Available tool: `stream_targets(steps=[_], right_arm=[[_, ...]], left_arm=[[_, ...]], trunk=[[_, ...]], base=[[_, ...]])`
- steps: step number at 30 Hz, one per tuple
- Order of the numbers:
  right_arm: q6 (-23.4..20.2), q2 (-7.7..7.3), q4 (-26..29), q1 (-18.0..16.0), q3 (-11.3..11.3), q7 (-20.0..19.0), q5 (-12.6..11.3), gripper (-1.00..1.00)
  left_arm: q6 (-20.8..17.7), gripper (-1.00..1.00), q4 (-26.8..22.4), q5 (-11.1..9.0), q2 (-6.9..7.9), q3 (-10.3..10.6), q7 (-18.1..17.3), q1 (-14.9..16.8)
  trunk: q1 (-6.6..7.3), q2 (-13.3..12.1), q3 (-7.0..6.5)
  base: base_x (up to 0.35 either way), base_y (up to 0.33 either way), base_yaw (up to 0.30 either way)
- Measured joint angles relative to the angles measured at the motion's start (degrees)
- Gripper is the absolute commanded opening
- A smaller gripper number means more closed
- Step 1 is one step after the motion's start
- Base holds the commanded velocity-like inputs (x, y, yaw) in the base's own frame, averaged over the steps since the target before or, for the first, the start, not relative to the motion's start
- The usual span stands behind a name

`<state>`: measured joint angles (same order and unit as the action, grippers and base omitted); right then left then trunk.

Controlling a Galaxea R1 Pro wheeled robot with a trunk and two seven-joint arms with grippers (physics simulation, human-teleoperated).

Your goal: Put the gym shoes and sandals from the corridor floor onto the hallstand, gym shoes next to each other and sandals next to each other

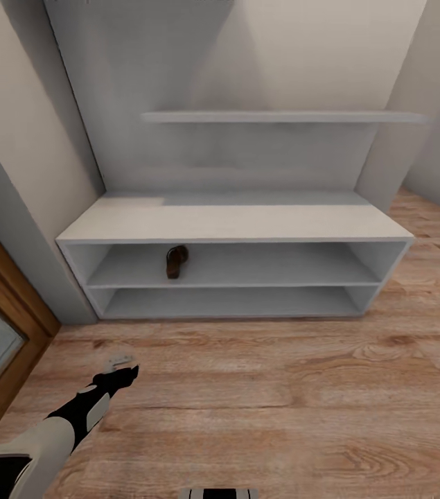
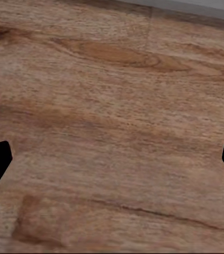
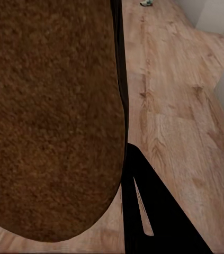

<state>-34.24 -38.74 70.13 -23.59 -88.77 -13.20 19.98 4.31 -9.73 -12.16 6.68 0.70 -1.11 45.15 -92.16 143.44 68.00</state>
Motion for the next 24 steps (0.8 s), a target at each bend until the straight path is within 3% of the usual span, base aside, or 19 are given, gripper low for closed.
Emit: stream_targets(steps=[7, 12, 19, 22, 24], right_arm=[[0.0, 0.0, 0.0, 0.0, 0.0, 0.0, 0.0, -1.0], [0.0, 0.0, 0.0, 0.0, 0.0, 0.0, 0.0, -1.0], [0.0, 0.01, 0.0, 0.0, 0.0, 0.0, 0.0, -1.0], [0.0, 0.01, -0.1, 0.0, 0.0, 0.0, 0.0, -1.0], [0.0, 0.05, -0.2, 0.0, 0.1, 0.0, 0.1, -1.0]], left_arm=[[-0.1, 1.0, 0.0, 0.0, -0.01, 0.0, 0.0, 0.0], [-0.1, 1.0, 0.0, 0.0, 0.0, 0.0, 0.1, 0.0], [-0.1, 1.0, 0.0, 0.0, 0.07, 0.0, 0.0, 0.0], [0.0, 1.0, 0.1, 0.1, 0.49, -0.1, -0.6, 0.0], [0.1, 1.0, 0.1, 0.2, 1.9, -0.1, -3.2, 0.0]], trunk=[[0.01, 0.0, 0.0], [0.03, 0.0, 0.0], [0.03, 0.0, 0.0], [0.03, 0.0, 0.0], [0.03, 0.0, 0.0]], base=[[-0.25, 0.217, 0.0], [-0.044, 0.252, 0.0], [-0.003, 0.043, 0.0], [0.0, 0.005, 0.0], [0.0, 0.002, 0.0]])
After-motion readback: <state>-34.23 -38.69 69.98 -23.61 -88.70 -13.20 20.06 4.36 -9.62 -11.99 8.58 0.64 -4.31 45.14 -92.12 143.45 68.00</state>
